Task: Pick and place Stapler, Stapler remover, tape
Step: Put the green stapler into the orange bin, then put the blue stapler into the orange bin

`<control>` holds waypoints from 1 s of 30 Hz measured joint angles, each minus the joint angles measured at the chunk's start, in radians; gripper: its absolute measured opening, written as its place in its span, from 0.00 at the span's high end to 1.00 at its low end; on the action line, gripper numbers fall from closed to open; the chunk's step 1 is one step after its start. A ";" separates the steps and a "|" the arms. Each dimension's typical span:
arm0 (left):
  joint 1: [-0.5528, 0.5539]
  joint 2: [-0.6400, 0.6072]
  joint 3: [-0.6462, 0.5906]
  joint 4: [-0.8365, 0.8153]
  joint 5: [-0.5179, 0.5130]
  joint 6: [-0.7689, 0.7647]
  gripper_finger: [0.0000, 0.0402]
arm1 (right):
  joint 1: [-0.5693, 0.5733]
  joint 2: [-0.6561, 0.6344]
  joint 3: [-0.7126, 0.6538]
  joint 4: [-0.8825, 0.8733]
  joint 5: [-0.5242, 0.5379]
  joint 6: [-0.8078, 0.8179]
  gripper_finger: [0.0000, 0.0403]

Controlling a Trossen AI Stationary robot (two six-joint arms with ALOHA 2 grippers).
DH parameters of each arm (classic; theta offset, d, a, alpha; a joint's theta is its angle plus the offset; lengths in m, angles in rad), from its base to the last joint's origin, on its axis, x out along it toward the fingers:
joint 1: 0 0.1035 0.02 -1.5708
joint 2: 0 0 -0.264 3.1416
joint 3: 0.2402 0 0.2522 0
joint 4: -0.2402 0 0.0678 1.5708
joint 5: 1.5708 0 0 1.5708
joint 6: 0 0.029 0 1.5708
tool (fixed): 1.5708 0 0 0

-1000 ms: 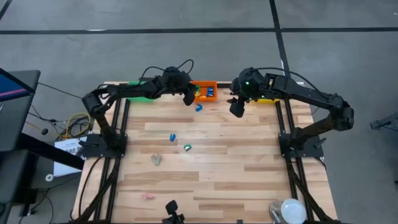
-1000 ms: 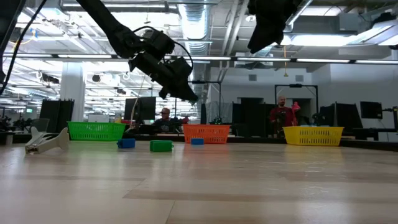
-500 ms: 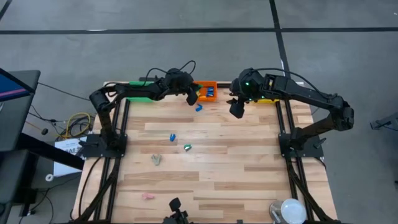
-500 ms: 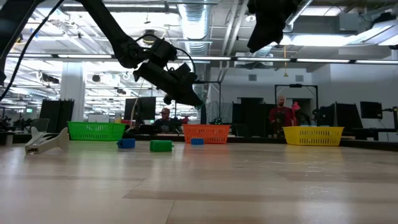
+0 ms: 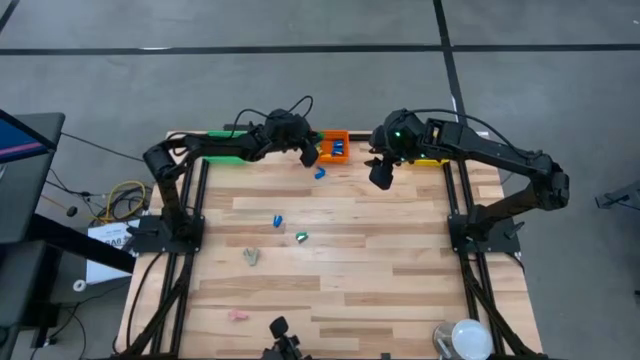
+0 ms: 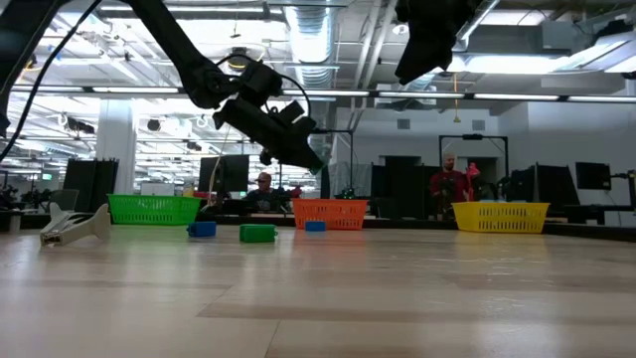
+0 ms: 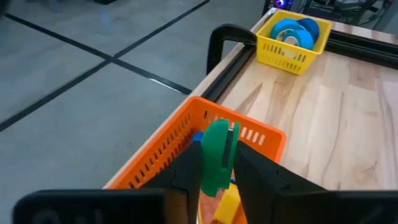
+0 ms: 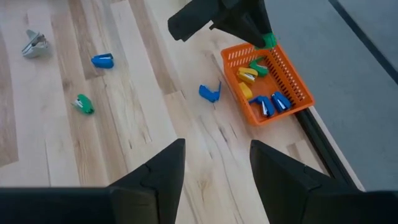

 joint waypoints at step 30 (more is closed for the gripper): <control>-0.072 -0.272 0.002 -0.250 0.020 0.081 0.51 | 0.000 0.000 0.000 0.003 0.000 0.000 0.57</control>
